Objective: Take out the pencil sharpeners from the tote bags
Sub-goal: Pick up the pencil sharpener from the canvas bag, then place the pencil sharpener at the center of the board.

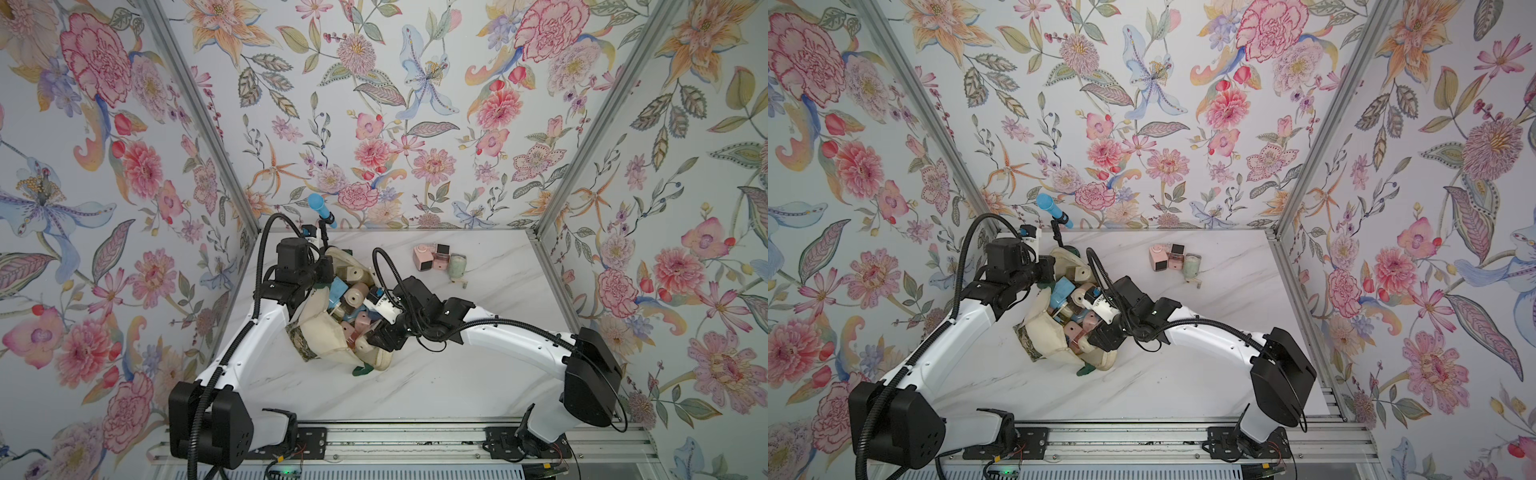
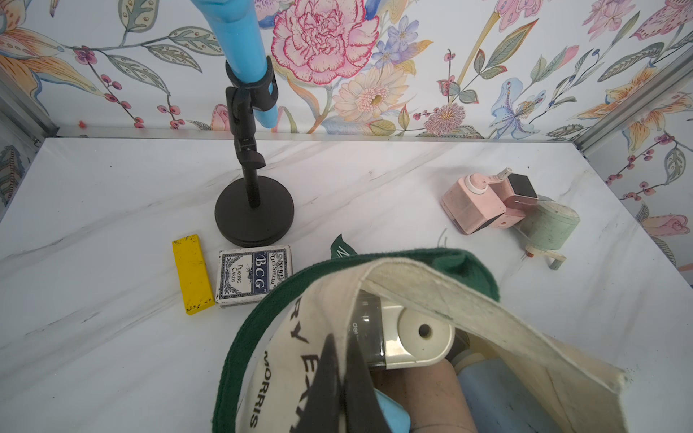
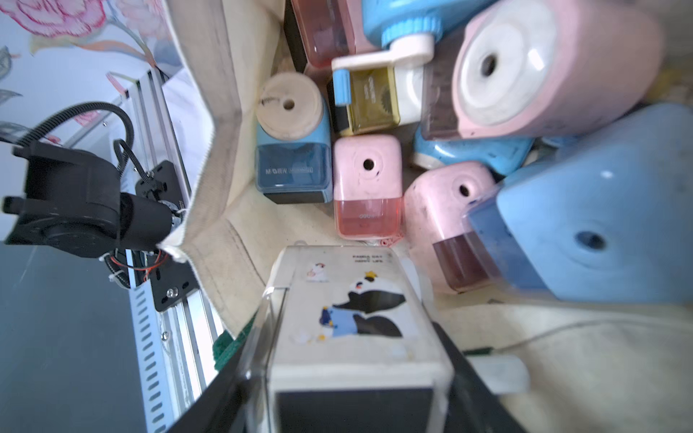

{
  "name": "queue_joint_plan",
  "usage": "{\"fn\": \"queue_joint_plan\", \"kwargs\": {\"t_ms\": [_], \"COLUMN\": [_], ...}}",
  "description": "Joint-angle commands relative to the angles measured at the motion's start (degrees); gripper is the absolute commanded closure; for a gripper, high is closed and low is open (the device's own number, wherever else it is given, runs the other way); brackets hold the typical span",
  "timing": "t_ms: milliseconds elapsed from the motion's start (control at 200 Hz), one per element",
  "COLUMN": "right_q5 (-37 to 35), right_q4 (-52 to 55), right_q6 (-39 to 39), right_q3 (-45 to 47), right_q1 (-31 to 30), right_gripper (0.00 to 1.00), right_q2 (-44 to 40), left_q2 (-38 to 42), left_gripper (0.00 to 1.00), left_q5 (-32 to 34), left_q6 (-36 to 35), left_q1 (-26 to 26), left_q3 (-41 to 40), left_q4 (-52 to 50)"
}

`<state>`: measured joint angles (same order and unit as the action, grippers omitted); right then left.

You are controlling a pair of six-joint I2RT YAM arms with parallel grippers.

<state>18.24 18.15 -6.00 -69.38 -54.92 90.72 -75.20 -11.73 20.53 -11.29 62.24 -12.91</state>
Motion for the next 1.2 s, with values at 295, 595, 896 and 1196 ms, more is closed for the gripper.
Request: {"fn": "queue_joint_plan", "kwargs": {"t_ms": [295, 595, 896, 1196], "right_q5": [-0.34, -7.48, -9.48, -19.95], "right_q4": [-11.77, -12.84, -19.01, -12.16], "right_q6": [-5.16, -19.62, -27.97, -22.62], "right_q3": [9.15, 14.18, 16.23, 2.07], "right_q1": [8.96, 31.62, 47.76, 49.91], "right_gripper": [0.62, 0.61, 0.62, 0.62], "right_q2": [-17.2, -22.31, -15.46, 2.95], "left_q2": [1.72, 1.64, 1.37, 1.56], "left_gripper": [1.0, 1.0, 1.0, 1.0], "left_q5": [-0.58, -1.1, -1.28, -1.45], "left_q6": [-0.04, 0.36, 0.54, 0.72], "left_q1": [-0.37, -0.23, -0.19, -0.03], "left_q3": [1.75, 1.86, 2.01, 2.01], "left_q4": [2.36, 2.31, 2.12, 2.26]}}
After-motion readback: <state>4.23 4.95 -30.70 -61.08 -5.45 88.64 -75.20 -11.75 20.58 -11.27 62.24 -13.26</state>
